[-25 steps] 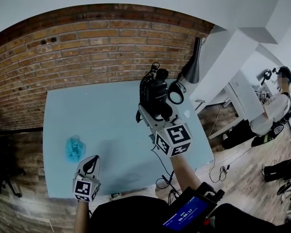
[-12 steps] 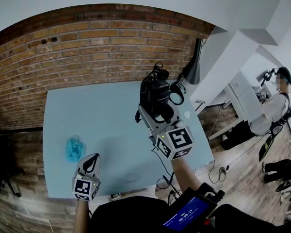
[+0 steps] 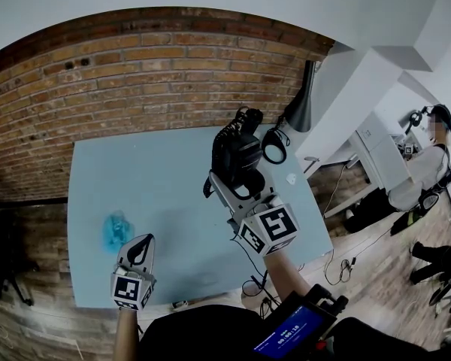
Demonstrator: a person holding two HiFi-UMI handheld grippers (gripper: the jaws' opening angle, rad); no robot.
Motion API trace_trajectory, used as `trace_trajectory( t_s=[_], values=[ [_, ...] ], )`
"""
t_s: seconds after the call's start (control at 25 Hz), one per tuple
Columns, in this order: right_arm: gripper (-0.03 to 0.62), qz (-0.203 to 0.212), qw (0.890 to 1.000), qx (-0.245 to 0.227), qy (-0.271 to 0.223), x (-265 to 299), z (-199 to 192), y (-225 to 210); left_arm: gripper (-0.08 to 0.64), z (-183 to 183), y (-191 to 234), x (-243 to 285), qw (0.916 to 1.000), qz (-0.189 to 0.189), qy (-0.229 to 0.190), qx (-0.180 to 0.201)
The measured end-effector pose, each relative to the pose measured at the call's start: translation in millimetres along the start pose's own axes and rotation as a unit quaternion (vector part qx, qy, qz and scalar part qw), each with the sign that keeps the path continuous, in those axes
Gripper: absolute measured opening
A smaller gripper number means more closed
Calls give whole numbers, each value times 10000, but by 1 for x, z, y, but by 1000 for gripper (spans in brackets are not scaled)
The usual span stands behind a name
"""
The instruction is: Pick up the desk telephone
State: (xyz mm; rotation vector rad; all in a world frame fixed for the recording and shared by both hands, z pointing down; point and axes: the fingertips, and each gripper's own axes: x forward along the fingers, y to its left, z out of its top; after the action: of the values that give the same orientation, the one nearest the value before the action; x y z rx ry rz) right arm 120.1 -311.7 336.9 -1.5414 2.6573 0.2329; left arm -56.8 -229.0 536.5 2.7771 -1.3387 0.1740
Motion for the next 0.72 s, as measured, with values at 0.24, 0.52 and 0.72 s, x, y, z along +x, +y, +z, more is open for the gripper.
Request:
trace_trajectory(
  t_s=[0.24, 0.52, 0.72],
  values=[
    [287, 158, 9998, 110, -63, -3, -4, 9, 28, 6, 1, 0, 10000, 8, -53, 12],
    [287, 359, 9992, 130, -100, -7, -7, 26, 28, 7, 1, -2, 10000, 2, -42, 38],
    [287, 527, 9983, 213, -104, -11, -15, 41, 28, 10, -1, -3, 10000, 13, -43, 64]
  ],
)
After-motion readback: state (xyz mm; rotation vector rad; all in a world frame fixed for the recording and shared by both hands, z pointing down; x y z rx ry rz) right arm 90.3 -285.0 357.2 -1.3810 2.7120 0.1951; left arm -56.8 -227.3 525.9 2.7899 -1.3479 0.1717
